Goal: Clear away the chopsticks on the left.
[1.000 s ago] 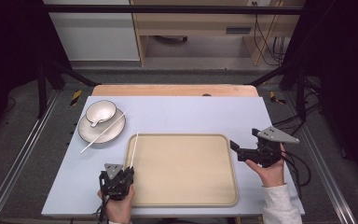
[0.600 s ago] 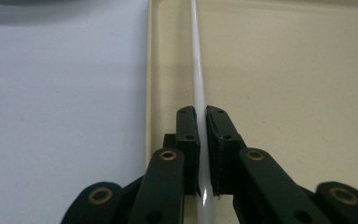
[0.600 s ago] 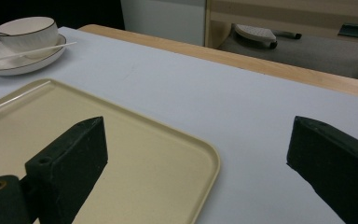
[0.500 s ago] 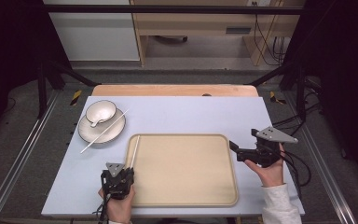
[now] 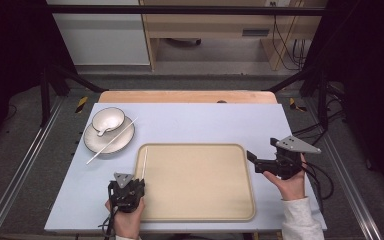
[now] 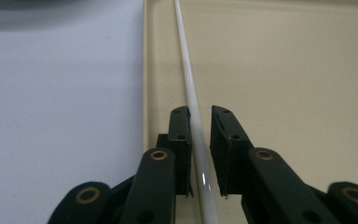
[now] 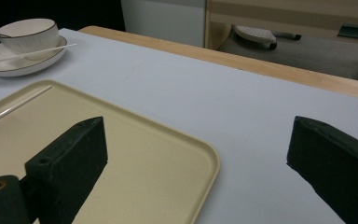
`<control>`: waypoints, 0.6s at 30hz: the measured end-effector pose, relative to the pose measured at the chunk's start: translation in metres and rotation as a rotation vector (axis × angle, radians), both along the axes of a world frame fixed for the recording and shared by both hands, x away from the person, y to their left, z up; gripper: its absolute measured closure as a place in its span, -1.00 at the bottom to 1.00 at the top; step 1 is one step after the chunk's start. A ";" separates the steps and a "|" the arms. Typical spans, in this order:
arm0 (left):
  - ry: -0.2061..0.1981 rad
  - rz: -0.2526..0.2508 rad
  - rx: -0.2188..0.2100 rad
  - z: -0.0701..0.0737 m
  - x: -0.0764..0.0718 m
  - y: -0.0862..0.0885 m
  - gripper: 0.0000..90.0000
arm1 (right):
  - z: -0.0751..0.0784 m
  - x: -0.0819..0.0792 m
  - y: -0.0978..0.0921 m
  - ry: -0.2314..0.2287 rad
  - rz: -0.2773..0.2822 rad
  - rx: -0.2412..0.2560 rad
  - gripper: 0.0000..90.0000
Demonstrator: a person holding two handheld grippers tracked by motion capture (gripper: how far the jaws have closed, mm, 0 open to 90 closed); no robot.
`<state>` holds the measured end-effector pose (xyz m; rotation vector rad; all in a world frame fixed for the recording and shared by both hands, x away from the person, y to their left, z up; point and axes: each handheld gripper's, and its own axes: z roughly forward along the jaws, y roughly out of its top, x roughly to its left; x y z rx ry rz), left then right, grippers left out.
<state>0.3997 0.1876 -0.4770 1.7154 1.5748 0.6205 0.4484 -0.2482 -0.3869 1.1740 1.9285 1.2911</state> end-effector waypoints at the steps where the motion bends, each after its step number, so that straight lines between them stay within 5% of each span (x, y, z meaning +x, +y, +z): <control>1: -0.003 -0.008 -0.004 0.002 0.000 0.001 0.64 | 0.000 0.000 0.000 -0.001 -0.002 0.003 -0.88; 9: -0.090 -0.059 -0.042 0.033 0.008 0.014 0.25 | 0.003 -0.003 -0.004 -0.012 -0.012 0.014 -0.88; 18: -0.205 -0.155 -0.028 0.068 0.020 0.035 -0.12 | 0.005 -0.005 -0.009 -0.021 -0.018 0.024 -0.89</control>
